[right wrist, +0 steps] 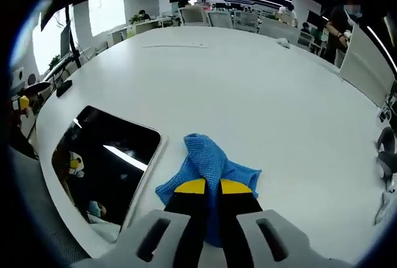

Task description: Wipe the mirror surface with the cleaning cloth until all visible marks leave the cleaned area.

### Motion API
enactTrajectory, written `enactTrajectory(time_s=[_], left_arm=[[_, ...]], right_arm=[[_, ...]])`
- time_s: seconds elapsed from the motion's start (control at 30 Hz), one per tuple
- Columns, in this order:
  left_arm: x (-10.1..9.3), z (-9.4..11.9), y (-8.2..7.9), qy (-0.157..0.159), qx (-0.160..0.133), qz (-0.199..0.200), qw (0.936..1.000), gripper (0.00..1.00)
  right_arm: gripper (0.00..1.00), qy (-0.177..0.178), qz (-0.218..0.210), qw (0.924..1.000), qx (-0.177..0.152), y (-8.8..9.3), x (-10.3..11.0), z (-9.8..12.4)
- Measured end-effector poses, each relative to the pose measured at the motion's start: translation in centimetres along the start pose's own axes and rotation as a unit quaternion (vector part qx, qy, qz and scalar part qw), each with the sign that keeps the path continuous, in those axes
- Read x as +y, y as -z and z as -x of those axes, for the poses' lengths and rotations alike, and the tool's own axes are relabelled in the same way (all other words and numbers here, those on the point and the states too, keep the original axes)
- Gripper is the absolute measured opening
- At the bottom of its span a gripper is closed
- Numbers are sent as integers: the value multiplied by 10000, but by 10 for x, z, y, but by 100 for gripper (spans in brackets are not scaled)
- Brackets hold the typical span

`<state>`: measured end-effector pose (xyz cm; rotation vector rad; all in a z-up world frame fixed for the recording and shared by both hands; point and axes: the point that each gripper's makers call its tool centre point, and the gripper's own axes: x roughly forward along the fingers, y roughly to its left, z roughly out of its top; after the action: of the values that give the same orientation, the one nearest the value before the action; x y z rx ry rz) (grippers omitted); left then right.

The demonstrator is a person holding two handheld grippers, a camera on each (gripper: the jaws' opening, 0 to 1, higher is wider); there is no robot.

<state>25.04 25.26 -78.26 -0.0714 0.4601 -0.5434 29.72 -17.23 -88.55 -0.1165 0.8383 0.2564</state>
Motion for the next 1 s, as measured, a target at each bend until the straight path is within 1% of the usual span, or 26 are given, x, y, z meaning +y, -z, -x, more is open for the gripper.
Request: enactTrajectory(time_s=[0.07, 0.1, 0.17, 0.23, 0.27, 0.3, 0.33, 0.37, 0.4, 0.43, 0.47, 0.5, 0.57, 0.67, 0.7, 0.83, 0.93, 0.97, 1.0], left_arm=[[-2, -1, -1, 22, -5, -5, 10000, 99], [-2, -2, -1, 28, -1, -12, 10000, 99], [-4, -3, -1, 52, 10, -39, 10000, 99], [-4, -3, -3, 60, -7, -41, 10000, 99], [-4, -4, -4, 60, -11, -43, 10000, 99], [-3, -4, -4, 58, -17, -47, 10000, 99], [-3, -4, -5, 59, -24, -48, 10000, 99], [-3, -4, -5, 60, -28, -51, 10000, 99], [-3, -4, -5, 60, -27, -54, 10000, 99], [-3, -4, -4, 65, -17, -57, 10000, 99], [-3, -4, -4, 75, -12, -61, 10000, 99], [-4, -5, -4, 81, -7, -65, 9999, 99], [-4, -5, -3, 91, 6, -83, 9999, 99], [-5, -4, -2, 92, 8, -94, 9999, 99], [-5, -4, -1, 93, 19, -108, 9999, 99], [-4, -1, -1, 86, 28, -127, 9999, 99], [-2, 0, -1, 68, 44, -147, 9999, 99], [-2, 0, -1, 65, 36, -136, 9999, 99], [-2, 1, -1, 61, 30, -135, 9999, 99]], right_arm=[[0, -37, -195, 9998, 2, 0, -2, 0], [0, -40, -140, 9999, 35, -1, -3, 0], [0, -68, -301, 9993, 196, 0, -2, 0], [0, -147, -238, 9991, 306, -3, 0, 2], [0, -173, -226, 9992, 295, -6, 1, 3], [0, -272, -237, 9992, 181, -15, 5, 6], [0, -286, -255, 9992, 142, -20, 7, 9], [0, -333, -315, 9989, 22, -30, 10, 14], [0, -355, -336, 9988, -7, -32, 11, 14], [0, -439, -394, 9982, -66, -40, 15, 16], [0, -571, -484, 9971, -113, -47, 23, 20], [0, -795, -702, 9943, -69, -50, 34, 22], [0, -934, -853, 9919, -146, -58, 42, 21], [0, -1131, -1000, 9885, -84, -60, 57, 19], [0, -1183, -977, 9882, -21, -58, 64, 16], [0, -1222, -811, 9891, 145, -48, 78, 3], [0, -1100, -479, 9923, 295, -38, 84, -7], [0, -922, -606, 9933, 358, -35, 81, -10], [1, -910, -493, 9940, 366, -33, 82, -14]])
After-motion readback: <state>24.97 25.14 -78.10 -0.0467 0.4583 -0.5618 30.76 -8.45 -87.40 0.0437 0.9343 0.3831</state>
